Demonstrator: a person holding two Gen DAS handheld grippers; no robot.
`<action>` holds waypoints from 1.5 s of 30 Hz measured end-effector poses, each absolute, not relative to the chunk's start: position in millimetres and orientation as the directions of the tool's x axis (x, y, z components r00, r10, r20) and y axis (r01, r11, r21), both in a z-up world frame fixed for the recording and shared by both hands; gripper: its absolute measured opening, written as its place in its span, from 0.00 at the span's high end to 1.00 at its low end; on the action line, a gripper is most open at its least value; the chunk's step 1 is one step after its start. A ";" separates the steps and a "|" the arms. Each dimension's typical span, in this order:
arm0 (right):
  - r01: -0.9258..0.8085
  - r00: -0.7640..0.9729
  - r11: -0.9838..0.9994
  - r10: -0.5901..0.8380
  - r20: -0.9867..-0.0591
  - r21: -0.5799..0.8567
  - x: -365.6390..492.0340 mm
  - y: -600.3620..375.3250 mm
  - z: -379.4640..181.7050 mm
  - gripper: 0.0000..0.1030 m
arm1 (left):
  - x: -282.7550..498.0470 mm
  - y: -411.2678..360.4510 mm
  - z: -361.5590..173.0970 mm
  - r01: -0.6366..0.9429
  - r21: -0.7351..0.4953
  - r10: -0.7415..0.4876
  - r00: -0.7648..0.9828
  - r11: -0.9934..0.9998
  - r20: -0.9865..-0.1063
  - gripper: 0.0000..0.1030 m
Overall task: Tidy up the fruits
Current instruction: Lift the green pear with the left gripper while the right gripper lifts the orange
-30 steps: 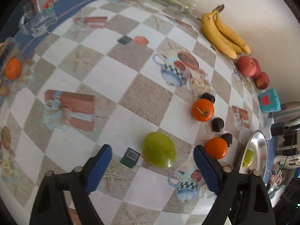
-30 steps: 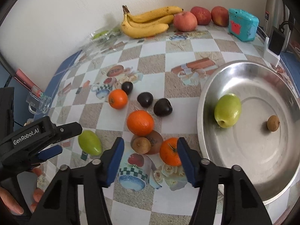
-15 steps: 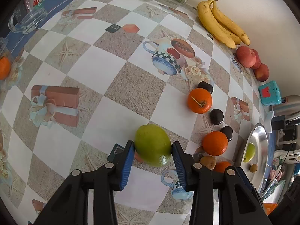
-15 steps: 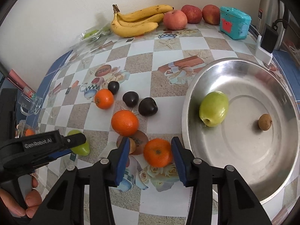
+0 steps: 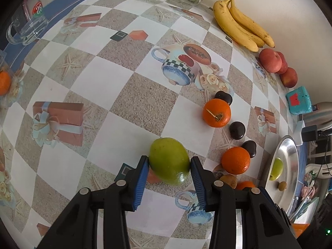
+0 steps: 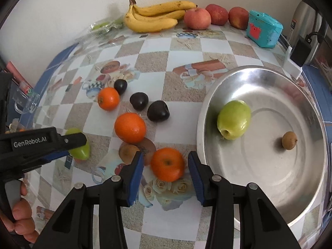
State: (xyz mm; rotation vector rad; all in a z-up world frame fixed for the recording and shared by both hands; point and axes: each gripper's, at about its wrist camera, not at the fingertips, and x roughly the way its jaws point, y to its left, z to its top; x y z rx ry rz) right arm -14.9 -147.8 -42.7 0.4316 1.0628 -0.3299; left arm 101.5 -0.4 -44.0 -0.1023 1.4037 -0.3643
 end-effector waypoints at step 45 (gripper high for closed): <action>0.430 0.479 0.871 0.002 -0.878 0.237 -21.1 -152.0 -42.6 0.69 | 97.2 -3.7 -29.9 0.157 -0.279 -0.303 0.161 0.947 -0.939 0.58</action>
